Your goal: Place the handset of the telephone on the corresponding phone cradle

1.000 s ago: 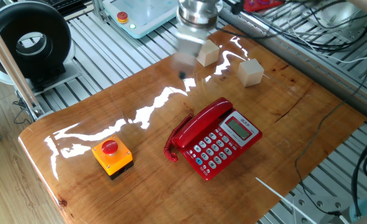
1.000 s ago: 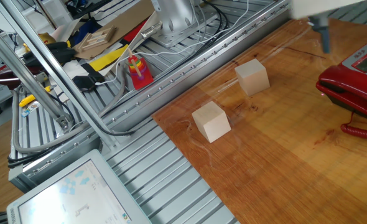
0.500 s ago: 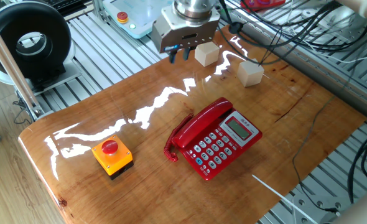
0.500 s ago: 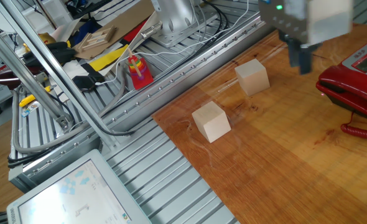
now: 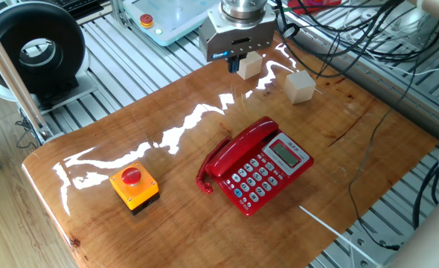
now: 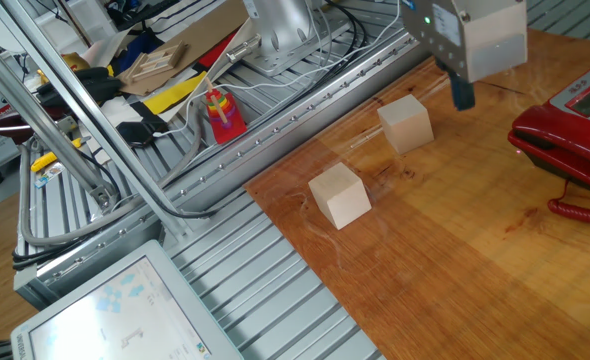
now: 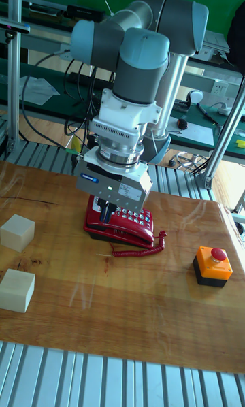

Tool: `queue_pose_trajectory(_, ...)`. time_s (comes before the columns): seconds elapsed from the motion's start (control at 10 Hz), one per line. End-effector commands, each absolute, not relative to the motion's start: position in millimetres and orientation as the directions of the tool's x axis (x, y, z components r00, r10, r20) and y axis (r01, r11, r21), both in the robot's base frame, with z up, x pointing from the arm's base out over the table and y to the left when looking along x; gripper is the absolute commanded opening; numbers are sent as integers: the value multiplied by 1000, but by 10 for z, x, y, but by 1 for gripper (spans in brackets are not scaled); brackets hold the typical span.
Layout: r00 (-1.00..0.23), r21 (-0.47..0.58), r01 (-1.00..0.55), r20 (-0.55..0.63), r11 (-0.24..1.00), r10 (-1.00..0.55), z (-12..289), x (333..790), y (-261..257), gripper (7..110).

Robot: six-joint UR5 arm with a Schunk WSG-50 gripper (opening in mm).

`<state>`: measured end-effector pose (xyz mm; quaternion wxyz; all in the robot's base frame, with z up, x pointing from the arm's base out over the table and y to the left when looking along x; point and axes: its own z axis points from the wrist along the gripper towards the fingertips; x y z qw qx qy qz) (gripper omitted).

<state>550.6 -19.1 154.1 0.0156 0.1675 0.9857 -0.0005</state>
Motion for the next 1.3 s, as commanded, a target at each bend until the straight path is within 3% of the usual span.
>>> queue_pose_trajectory(0.0,-964,81,263,63,961,259,1548,5341,21,7)
queue_pose_trajectory(0.8,-983,50,152,-98,987,156,1551,5702,-128,7)
queue_pose_trajectory(1.2,-985,25,156,-67,987,157,1542,5615,-178,7)
